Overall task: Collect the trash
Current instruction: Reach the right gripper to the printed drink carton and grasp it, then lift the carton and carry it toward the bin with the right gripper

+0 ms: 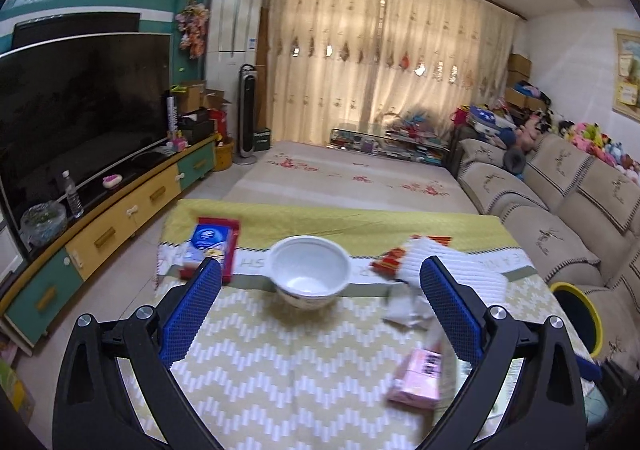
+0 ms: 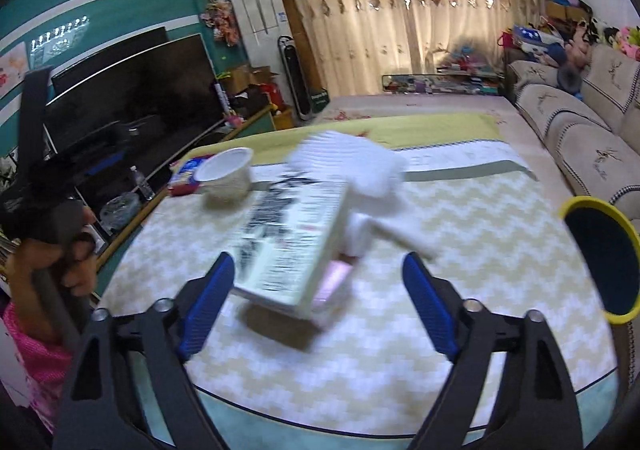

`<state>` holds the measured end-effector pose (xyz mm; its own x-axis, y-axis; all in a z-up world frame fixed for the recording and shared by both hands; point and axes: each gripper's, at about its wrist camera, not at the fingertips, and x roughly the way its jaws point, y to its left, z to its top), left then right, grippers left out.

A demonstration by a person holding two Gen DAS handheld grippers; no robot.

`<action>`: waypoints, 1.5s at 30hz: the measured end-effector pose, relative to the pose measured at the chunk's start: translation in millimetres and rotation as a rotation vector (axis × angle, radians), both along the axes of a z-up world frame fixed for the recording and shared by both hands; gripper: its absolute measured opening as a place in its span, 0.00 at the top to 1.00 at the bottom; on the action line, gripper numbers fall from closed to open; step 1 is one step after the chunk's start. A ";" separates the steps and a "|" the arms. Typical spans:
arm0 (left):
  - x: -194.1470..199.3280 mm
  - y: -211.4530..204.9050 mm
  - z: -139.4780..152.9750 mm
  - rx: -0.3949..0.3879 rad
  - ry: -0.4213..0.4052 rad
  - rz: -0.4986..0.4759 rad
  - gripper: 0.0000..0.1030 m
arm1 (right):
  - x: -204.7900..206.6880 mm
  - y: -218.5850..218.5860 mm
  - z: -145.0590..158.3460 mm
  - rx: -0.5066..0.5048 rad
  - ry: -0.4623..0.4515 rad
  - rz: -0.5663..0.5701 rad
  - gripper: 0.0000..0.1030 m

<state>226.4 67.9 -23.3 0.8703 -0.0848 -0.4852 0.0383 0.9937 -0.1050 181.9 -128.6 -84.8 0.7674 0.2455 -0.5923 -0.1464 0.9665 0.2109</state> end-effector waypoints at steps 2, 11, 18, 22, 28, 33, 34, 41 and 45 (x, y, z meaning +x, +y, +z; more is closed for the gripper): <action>3.7 9.3 -5.8 -0.019 0.005 0.020 0.05 | -0.8 11.5 -3.2 -0.016 -0.012 -0.016 0.10; 5.9 17.9 -24.3 -0.055 0.006 0.052 0.05 | 20.5 43.2 -23.2 -0.073 0.016 -0.125 0.07; 2.5 16.3 -25.6 -0.050 -0.014 0.075 0.05 | 29.1 50.2 -35.5 -0.130 0.023 -0.186 0.07; 2.9 13.4 -29.1 -0.044 -0.012 0.072 0.05 | 26.4 57.0 -36.5 -0.167 -0.003 -0.185 0.09; 2.9 6.6 -32.4 -0.035 -0.015 0.065 0.05 | 28.1 64.1 -38.9 -0.217 -0.005 -0.175 0.26; 5.0 5.1 -36.1 -0.033 0.000 0.064 0.05 | 28.8 60.1 -38.8 -0.238 -0.001 -0.160 0.30; 5.1 5.4 -35.9 -0.031 0.001 0.065 0.05 | 27.7 57.9 -38.0 -0.233 0.002 -0.152 0.30; 6.6 4.4 -36.5 -0.028 0.006 0.066 0.05 | 7.1 35.5 -20.6 -0.155 -0.017 -0.086 0.31; 7.4 1.0 -39.7 -0.015 0.006 0.061 0.05 | -2.6 19.9 -8.5 -0.111 -0.032 -0.071 0.32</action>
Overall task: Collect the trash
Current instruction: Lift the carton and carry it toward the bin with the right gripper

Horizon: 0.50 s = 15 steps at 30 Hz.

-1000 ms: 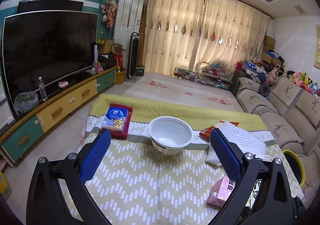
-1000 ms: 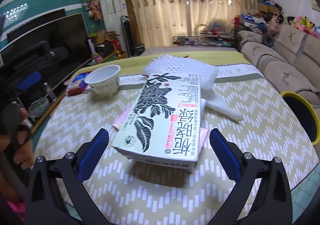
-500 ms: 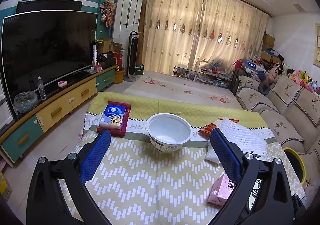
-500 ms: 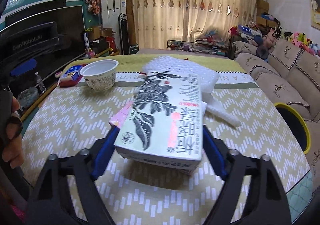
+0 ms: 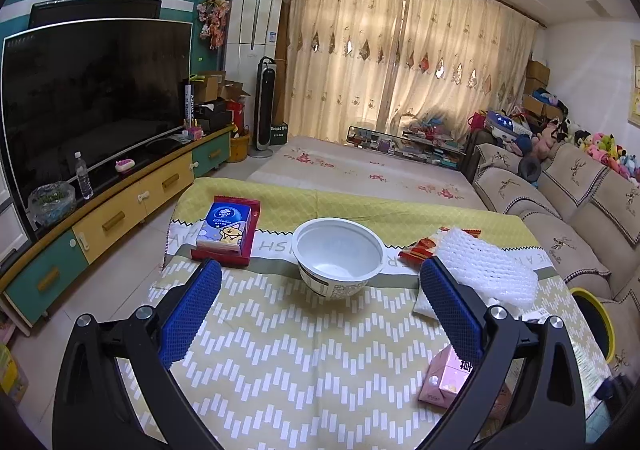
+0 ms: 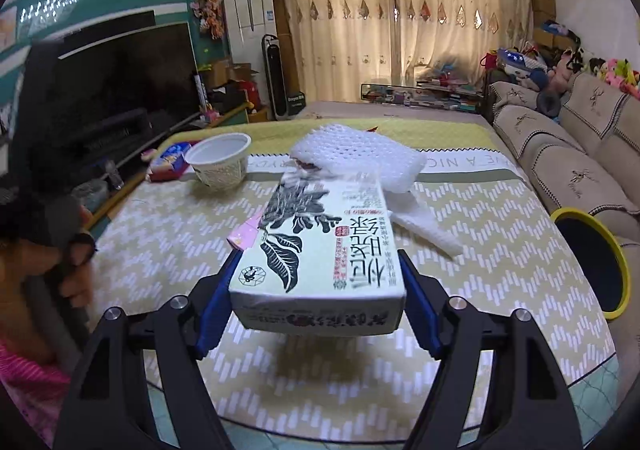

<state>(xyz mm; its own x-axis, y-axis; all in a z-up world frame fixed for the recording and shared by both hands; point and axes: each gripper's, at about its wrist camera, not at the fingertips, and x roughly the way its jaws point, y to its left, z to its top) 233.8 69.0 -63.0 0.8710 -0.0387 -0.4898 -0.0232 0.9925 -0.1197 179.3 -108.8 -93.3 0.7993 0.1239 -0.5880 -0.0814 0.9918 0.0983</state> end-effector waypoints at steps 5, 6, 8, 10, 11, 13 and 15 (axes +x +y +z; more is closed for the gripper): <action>1.7 -3.5 -3.8 0.010 0.005 -0.005 0.05 | -4.8 -23.8 12.5 0.048 -0.007 0.009 0.33; 2.0 -3.9 -3.9 0.011 0.008 -0.007 0.05 | -5.8 -29.7 15.4 0.062 -0.009 0.011 0.33; 3.1 -6.6 -5.7 0.008 0.014 -0.013 0.05 | -9.4 -40.5 21.5 0.074 -0.028 0.004 0.33; 3.3 -9.8 -6.8 0.005 0.018 -0.024 0.05 | -12.3 -55.1 28.4 0.081 -0.051 -0.018 0.33; 4.3 -9.7 -6.8 0.004 0.019 -0.031 0.05 | -13.1 -63.8 31.2 0.087 -0.059 -0.032 0.33; 4.5 -14.3 -8.3 0.012 0.023 -0.043 0.05 | -14.2 -83.9 36.7 0.095 -0.073 -0.072 0.33; 5.1 -20.7 -10.9 0.032 0.029 -0.053 0.05 | -12.8 -109.7 39.9 0.092 -0.082 -0.135 0.33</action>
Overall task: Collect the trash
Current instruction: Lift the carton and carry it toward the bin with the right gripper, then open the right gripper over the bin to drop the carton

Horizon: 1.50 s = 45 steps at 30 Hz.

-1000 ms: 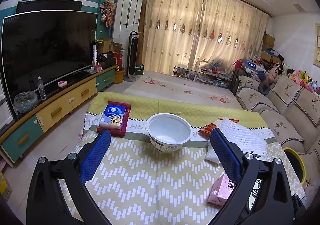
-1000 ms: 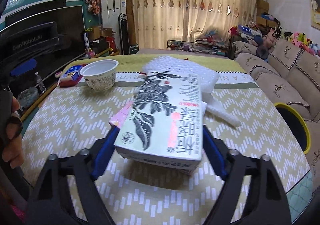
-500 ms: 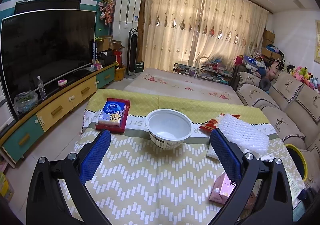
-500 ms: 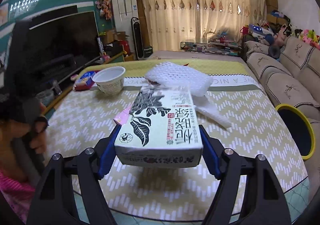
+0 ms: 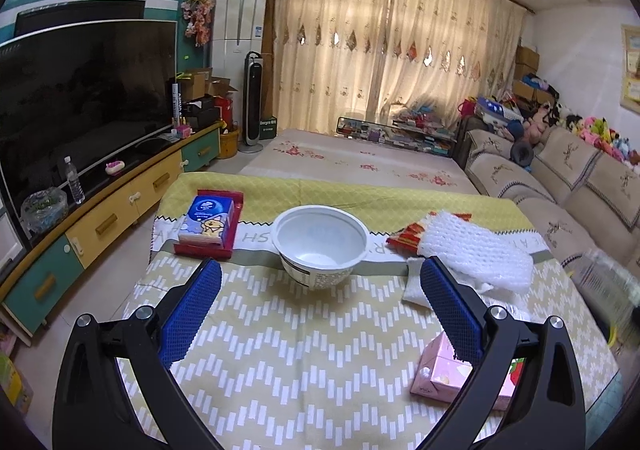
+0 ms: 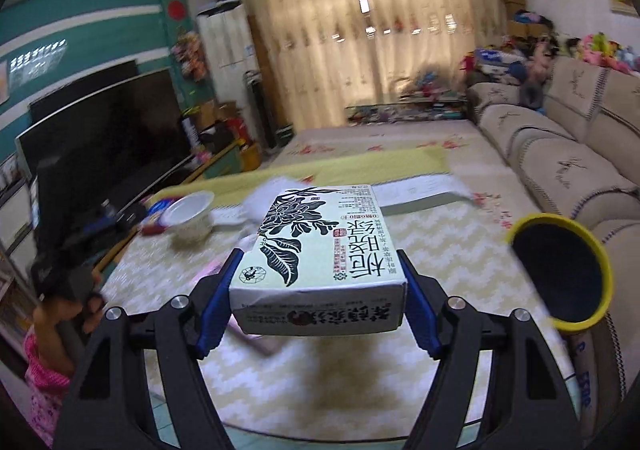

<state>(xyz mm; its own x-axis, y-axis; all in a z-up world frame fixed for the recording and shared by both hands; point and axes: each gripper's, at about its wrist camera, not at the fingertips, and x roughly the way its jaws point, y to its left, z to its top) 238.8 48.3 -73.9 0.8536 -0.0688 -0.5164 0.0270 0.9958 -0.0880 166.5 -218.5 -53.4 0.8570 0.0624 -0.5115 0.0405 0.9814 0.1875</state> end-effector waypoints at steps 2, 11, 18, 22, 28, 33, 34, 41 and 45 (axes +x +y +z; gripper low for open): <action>0.3 -4.0 -1.4 0.013 0.004 -0.012 0.05 | 2.6 -22.4 -0.4 0.011 0.008 -0.047 0.33; -2.2 -25.3 -7.2 0.028 0.020 -0.088 0.05 | 26.4 -138.3 -24.7 0.013 0.101 -0.302 0.32; -3.8 -41.1 -10.3 0.048 0.027 -0.156 0.05 | 59.6 -200.4 -60.4 0.000 0.198 -0.430 0.32; -5.3 -52.7 -12.8 0.076 0.035 -0.194 0.05 | 78.9 -224.3 -79.6 -0.039 0.245 -0.505 0.31; -8.6 -65.8 -16.2 0.089 0.051 -0.262 0.05 | 74.7 -230.2 -84.1 -0.020 0.230 -0.542 0.24; -18.1 -77.2 -15.3 0.051 0.073 -0.404 0.05 | 61.3 -213.2 -77.6 -0.049 0.208 -0.508 0.22; -20.1 -80.7 -16.0 0.044 0.082 -0.449 0.05 | 58.5 -209.9 -74.8 -0.053 0.204 -0.505 0.22; -14.3 -91.2 -32.1 0.028 0.182 -0.513 0.05 | 42.6 -193.8 -66.1 -0.071 0.181 -0.464 0.19; -10.6 -99.5 -41.1 -0.009 0.255 -0.571 0.05 | 34.8 -197.0 -66.6 -0.058 0.184 -0.454 0.19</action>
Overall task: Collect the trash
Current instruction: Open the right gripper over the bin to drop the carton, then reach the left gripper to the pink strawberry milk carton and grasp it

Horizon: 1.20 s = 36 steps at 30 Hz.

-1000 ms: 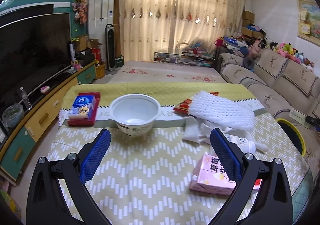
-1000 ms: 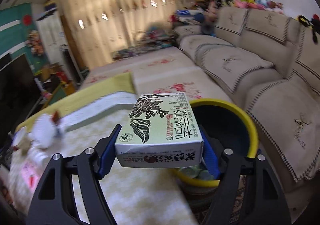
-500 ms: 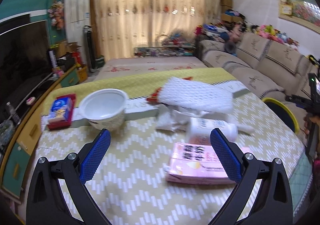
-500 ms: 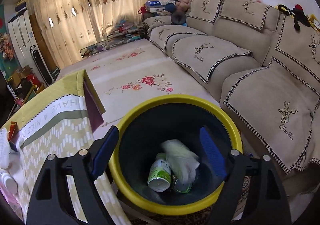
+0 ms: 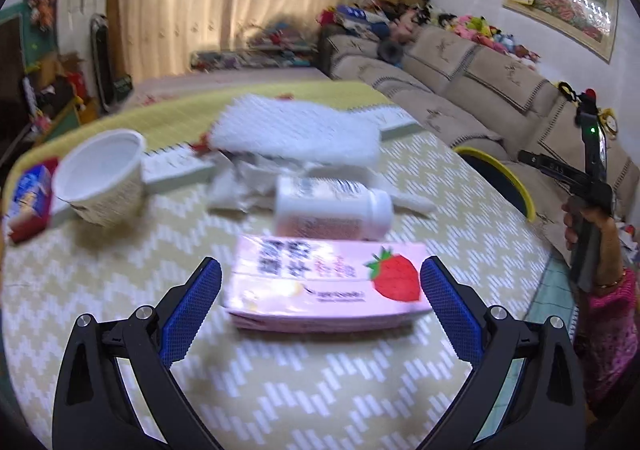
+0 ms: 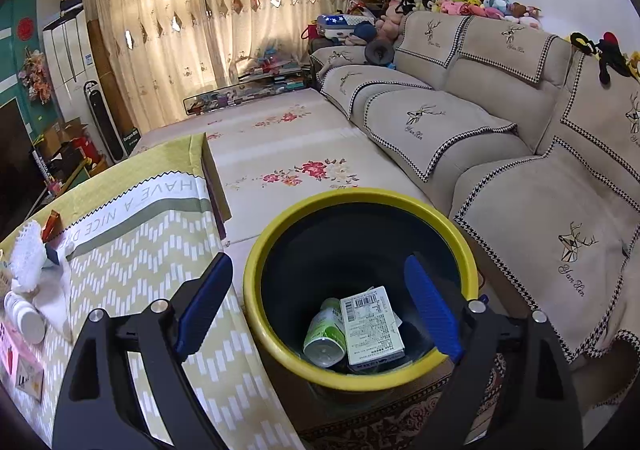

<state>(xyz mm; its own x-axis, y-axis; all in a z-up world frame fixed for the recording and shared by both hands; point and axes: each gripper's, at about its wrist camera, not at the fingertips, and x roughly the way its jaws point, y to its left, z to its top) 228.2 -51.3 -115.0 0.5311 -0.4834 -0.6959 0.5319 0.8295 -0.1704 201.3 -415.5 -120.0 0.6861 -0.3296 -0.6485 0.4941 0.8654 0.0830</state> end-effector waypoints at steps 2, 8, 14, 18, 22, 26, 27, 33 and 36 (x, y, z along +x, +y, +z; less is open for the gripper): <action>-1.3 -6.5 -2.8 0.014 0.025 -0.013 0.05 | -4.7 -1.3 0.0 0.005 -0.004 -0.002 0.19; -31.0 -24.5 -2.6 0.007 0.074 -0.083 0.05 | -19.9 -9.0 0.0 0.030 -0.022 -0.003 0.17; -89.5 -66.7 0.3 0.041 0.113 -0.294 0.05 | -28.3 -7.8 1.8 0.056 -0.049 0.021 0.17; -101.8 -80.2 16.9 0.105 0.021 -0.316 0.05 | -35.8 -6.6 5.4 0.065 -0.069 0.039 0.16; -76.9 -85.4 21.8 0.140 -0.011 -0.309 0.05 | -42.5 -7.5 8.3 0.073 -0.083 0.050 0.16; -50.1 -101.0 6.9 0.183 0.028 -0.344 0.05 | -49.7 -12.6 6.8 0.077 -0.080 0.048 0.16; -47.2 -104.8 3.1 0.189 0.038 -0.355 0.05 | -51.4 -15.4 6.0 0.079 -0.076 0.043 0.16; -45.8 -131.1 -13.4 0.254 0.047 -0.423 0.18 | -53.7 -28.5 -3.0 0.103 -0.061 0.024 0.16; -43.0 -138.9 -19.3 0.274 0.050 -0.417 0.27 | -52.7 -29.0 -6.7 0.109 -0.057 0.029 0.16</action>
<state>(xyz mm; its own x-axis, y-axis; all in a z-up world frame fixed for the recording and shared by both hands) 185.2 -190.2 -134.3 0.2946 -0.4435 -0.8464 0.8244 0.5659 -0.0096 148.7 -444.5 -126.7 0.7311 -0.2390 -0.6391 0.4612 0.8634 0.2047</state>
